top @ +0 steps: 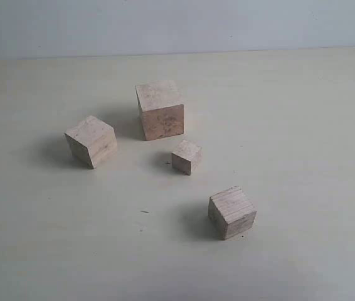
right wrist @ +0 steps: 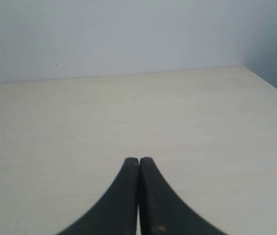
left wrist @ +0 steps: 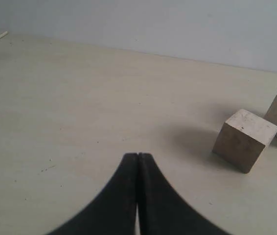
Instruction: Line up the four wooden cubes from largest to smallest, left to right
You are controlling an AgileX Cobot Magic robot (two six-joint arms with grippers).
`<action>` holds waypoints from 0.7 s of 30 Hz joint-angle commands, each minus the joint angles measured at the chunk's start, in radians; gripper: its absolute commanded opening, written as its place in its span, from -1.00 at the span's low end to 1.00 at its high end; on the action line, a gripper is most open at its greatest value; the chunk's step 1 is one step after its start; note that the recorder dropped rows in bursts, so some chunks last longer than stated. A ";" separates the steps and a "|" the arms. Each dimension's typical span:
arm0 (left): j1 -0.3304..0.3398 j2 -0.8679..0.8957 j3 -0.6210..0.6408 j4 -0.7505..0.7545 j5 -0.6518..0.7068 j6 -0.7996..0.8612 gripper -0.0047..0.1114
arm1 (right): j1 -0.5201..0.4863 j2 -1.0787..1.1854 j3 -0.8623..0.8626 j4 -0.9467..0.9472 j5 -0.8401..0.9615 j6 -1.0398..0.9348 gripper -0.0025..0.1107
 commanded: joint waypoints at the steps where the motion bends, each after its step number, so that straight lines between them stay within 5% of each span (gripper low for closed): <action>1: 0.003 -0.006 0.002 0.006 -0.007 0.002 -0.92 | -0.005 -0.005 0.004 0.000 -0.008 0.000 -0.96; 7: 0.003 -0.006 0.002 0.006 -0.007 0.002 -0.92 | -0.005 -0.005 0.004 -0.005 -0.026 0.000 -0.96; 14: 0.003 -0.006 0.002 0.006 -0.007 0.002 -0.92 | -0.005 -0.005 0.004 0.101 -0.546 0.063 -0.96; 21: 0.003 -0.006 0.002 0.006 -0.007 0.002 -0.92 | -0.005 -0.005 0.004 0.101 -0.654 0.063 -0.96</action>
